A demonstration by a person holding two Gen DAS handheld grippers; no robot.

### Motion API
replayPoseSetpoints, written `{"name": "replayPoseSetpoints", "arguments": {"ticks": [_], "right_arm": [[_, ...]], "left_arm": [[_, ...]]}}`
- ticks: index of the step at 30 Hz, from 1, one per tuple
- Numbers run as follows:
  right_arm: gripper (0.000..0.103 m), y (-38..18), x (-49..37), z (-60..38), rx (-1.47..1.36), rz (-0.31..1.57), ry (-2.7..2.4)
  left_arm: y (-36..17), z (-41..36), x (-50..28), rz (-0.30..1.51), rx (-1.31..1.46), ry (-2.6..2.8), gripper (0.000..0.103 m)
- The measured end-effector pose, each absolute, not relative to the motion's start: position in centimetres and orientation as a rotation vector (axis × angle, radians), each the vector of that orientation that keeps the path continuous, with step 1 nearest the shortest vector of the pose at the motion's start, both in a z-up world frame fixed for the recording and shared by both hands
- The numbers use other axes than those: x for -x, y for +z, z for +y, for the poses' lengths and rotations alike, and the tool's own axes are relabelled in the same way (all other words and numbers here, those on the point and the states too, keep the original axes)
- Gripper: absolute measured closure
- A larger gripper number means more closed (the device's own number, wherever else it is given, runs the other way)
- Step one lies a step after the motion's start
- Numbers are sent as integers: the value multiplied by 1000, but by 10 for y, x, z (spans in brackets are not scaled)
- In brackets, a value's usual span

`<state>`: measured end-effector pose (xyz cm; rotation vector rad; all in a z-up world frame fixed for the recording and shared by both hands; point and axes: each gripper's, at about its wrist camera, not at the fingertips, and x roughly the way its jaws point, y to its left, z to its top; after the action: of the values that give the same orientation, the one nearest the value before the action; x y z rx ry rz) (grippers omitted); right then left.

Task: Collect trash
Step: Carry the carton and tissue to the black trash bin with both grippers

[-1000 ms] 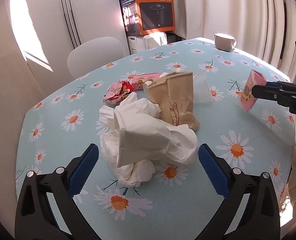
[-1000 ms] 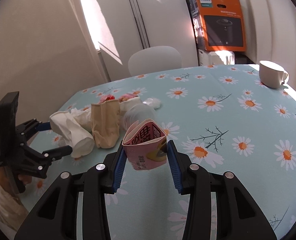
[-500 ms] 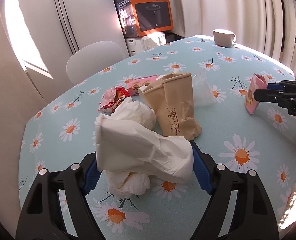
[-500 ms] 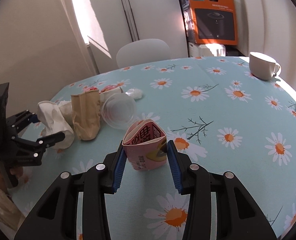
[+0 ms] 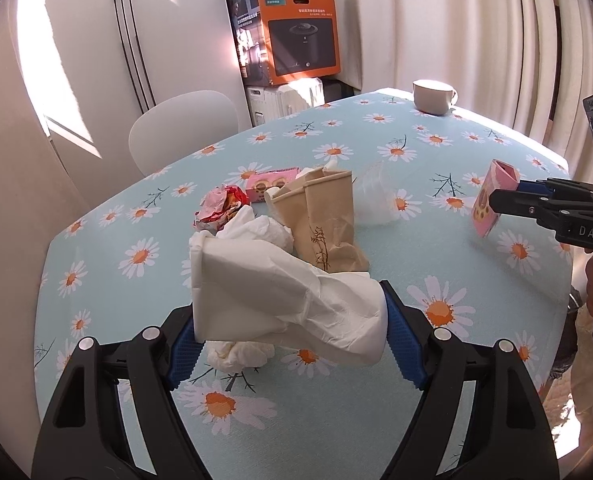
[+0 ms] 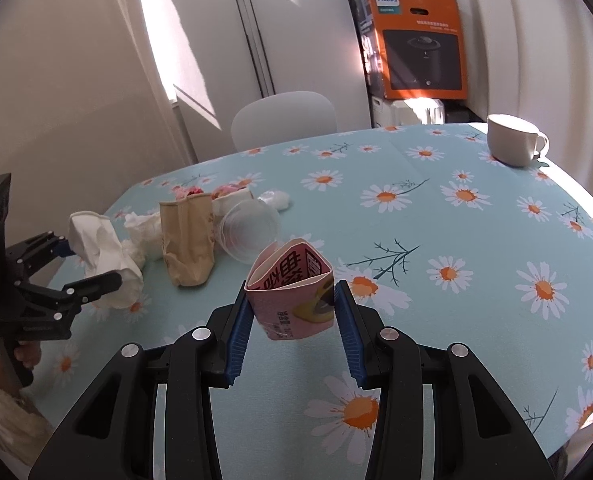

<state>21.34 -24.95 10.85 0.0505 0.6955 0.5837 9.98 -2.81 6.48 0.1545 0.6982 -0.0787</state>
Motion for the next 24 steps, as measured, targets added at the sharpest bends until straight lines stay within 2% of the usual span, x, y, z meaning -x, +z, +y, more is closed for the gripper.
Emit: {"name": "replayPoseSetpoints", "arguments": {"ticks": [12, 24], "right_arm": [[65, 135, -187, -299, -107, 614, 550], [65, 152, -154, -420, -109, 540, 289]], "left_arm": [[99, -87, -93, 609, -134, -264, 25], [104, -196, -122, 619, -220, -450, 25]]}}
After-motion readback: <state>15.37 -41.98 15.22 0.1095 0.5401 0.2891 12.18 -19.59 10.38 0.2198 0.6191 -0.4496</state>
